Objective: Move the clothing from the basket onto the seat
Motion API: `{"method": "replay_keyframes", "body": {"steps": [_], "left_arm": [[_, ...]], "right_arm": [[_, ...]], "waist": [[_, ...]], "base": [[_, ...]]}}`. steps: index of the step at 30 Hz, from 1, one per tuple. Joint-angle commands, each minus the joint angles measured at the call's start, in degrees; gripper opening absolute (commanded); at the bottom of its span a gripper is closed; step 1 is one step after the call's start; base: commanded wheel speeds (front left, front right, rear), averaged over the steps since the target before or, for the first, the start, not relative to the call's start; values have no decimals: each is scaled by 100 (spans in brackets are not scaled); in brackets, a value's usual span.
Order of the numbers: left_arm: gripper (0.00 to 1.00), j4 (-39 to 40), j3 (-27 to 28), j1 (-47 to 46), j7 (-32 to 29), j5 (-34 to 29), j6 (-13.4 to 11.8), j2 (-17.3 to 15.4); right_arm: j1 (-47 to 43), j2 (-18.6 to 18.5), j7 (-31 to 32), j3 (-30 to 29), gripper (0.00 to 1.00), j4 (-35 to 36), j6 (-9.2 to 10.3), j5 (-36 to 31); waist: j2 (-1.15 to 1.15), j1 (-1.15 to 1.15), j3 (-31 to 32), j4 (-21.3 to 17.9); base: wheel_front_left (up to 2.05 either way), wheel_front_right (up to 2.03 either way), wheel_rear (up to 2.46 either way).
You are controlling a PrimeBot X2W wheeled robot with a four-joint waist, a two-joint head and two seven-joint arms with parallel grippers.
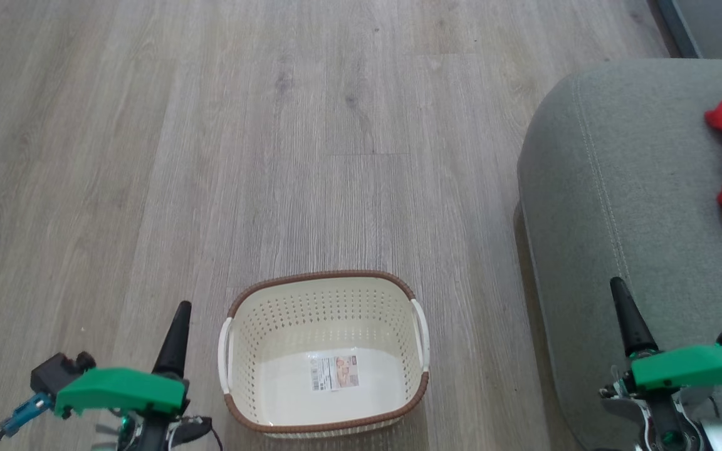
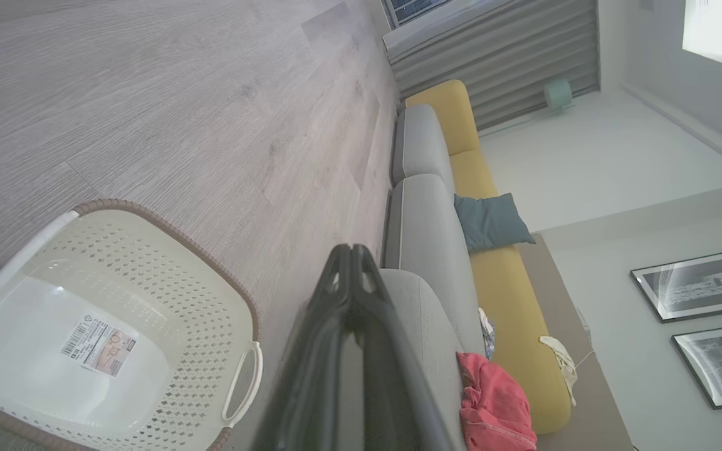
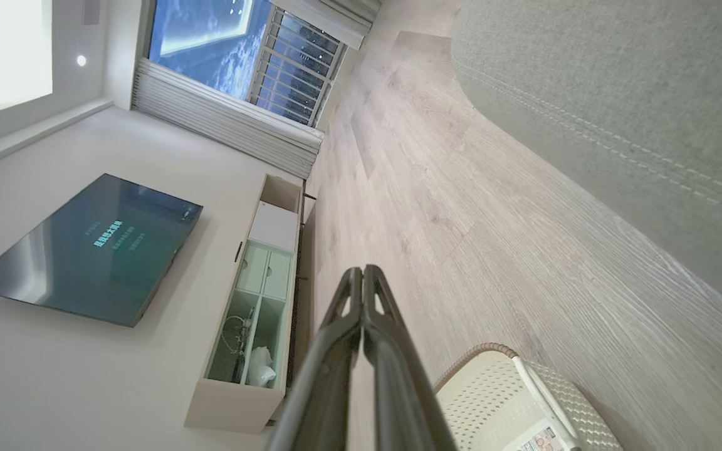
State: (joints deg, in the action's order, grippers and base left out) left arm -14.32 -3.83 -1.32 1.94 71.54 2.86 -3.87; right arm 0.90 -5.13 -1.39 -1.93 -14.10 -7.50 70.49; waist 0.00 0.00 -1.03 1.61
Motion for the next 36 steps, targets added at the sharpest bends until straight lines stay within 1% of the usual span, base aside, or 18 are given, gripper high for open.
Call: {"method": "replay_keyframes", "body": {"steps": [1,36], "left_arm": [[0,146,180,-304,-40,134,65,-73],[0,42,791,-461,-641,2138,443,-55]], "right_arm": [[303,2,40,27,0,163,1,140],[505,119,646,-305,0,23,1,2177]], "waist": [[0,0,2,-4],[0,0,81,-154]], "base": [[0,0,0],[0,0,0]]}}
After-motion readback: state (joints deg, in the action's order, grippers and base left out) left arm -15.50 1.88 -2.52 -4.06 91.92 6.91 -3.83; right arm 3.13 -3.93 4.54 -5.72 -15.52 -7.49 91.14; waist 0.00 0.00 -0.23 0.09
